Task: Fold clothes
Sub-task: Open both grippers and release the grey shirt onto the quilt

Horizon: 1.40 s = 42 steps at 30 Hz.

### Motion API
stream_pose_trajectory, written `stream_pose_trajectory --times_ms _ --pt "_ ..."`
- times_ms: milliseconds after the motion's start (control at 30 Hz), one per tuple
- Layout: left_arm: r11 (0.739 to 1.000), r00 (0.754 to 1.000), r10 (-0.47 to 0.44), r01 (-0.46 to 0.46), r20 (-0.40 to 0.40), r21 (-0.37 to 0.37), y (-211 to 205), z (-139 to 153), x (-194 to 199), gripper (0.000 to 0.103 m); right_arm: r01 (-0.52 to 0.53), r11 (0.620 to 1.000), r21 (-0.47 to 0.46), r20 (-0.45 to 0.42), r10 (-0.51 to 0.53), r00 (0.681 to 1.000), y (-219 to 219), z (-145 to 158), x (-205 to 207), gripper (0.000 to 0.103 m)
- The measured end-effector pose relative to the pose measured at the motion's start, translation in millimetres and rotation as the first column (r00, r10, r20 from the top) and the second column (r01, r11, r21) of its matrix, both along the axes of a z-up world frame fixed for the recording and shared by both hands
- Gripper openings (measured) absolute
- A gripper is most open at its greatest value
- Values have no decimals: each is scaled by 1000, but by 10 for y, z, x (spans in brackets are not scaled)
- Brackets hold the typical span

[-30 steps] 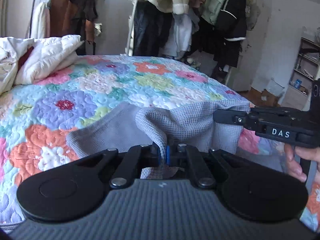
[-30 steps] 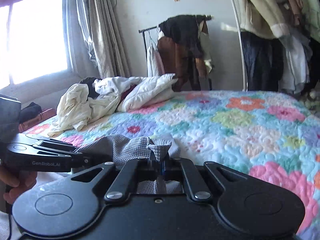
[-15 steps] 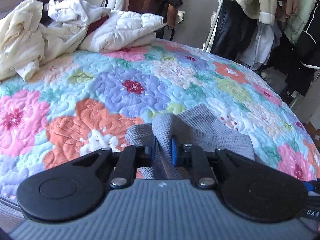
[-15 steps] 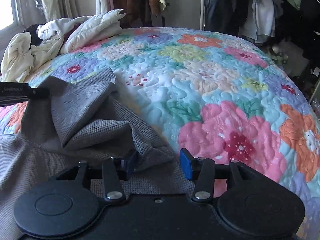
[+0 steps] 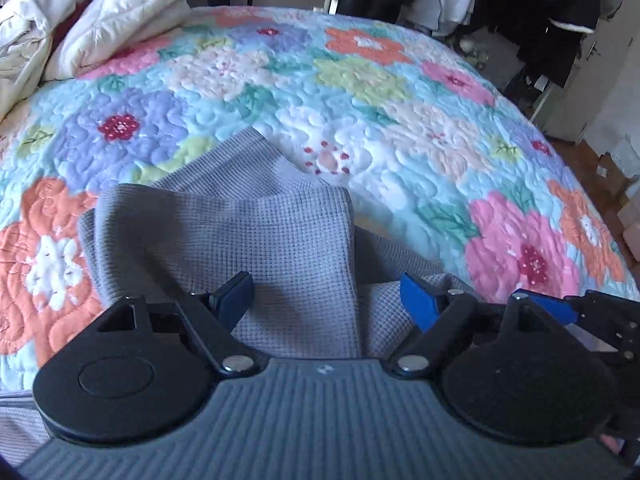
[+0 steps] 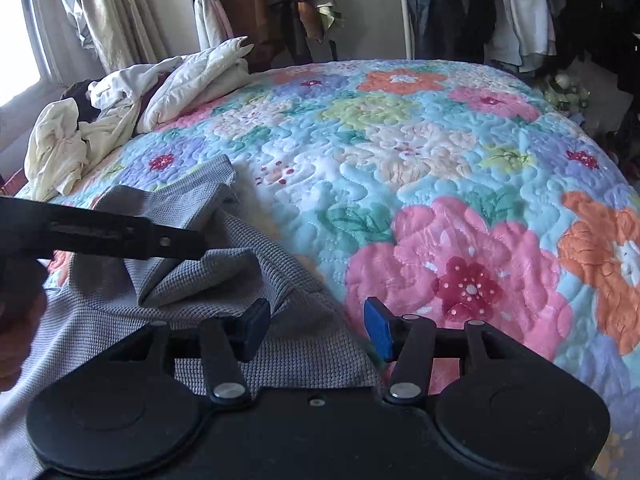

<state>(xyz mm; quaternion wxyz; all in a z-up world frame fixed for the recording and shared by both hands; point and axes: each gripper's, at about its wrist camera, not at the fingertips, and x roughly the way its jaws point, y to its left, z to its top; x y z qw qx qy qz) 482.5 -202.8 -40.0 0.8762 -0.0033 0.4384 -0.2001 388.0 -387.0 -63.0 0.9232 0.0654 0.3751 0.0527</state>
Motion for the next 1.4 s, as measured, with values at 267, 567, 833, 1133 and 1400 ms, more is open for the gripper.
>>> stream_pose_trajectory --times_ms 267,567,833,1133,1400 --pt "995 995 87 -85 44 -44 33 3 172 3 20 1000 -6 -57 -21 998 -34 -126 39 43" --pt "955 931 293 -273 219 -117 137 385 469 9 83 996 39 -89 -79 993 -173 -179 47 14" --pt "926 909 373 -378 183 -9 625 237 380 72 106 993 60 -98 -99 990 -206 -202 53 15" --pt "945 949 313 -308 34 -109 1246 42 350 38 91 996 -17 -104 -92 990 -126 -182 68 16" --pt "966 969 246 -245 -8 -82 1060 -199 497 40 94 995 -16 30 -93 995 -74 1 23 29"
